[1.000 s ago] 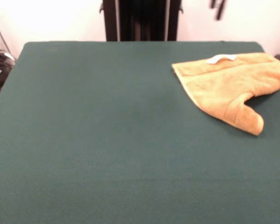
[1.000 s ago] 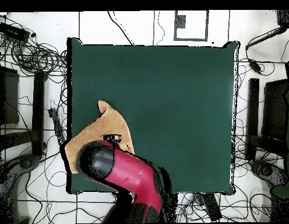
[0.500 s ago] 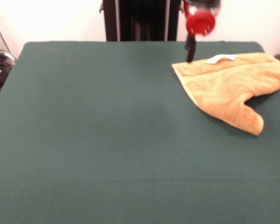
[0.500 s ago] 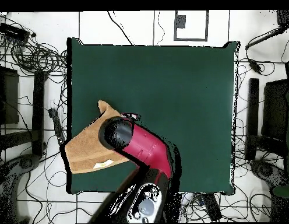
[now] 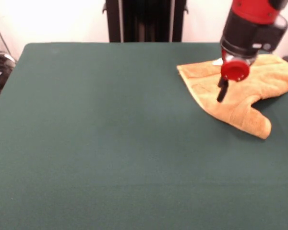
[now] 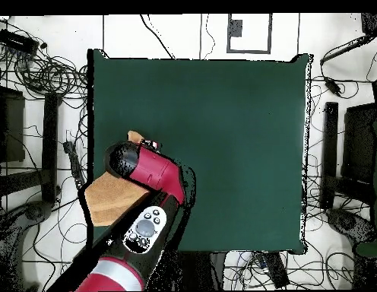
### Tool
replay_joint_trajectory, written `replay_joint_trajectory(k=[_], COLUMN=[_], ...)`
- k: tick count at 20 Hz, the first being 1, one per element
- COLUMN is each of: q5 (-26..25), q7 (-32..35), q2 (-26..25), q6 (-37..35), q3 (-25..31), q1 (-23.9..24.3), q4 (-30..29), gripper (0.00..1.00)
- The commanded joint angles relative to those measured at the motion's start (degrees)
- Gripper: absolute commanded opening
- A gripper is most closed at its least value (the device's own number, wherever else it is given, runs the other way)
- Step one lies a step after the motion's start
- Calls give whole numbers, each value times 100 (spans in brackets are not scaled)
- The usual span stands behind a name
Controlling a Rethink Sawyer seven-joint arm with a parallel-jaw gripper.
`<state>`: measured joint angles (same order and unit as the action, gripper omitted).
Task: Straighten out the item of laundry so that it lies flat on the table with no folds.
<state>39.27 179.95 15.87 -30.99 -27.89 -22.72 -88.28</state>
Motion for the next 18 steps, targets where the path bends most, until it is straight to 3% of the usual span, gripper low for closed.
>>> replay_joint_trajectory(k=[1, 7, 11, 13, 18], q5=[180, -141, -497, -488, 136], q7=[453, -274, -523, -340, 1021], q2=[-247, -351, -64, 100, -5], q6=[93, 848, 670, 666, 579], q3=[870, 1349, 1269, 1354, 1468], q1=[674, 1150, 1374, 1405, 1070], q4=[242, 160, 185, 97, 10], gripper=[100, 100, 100, 100, 100])
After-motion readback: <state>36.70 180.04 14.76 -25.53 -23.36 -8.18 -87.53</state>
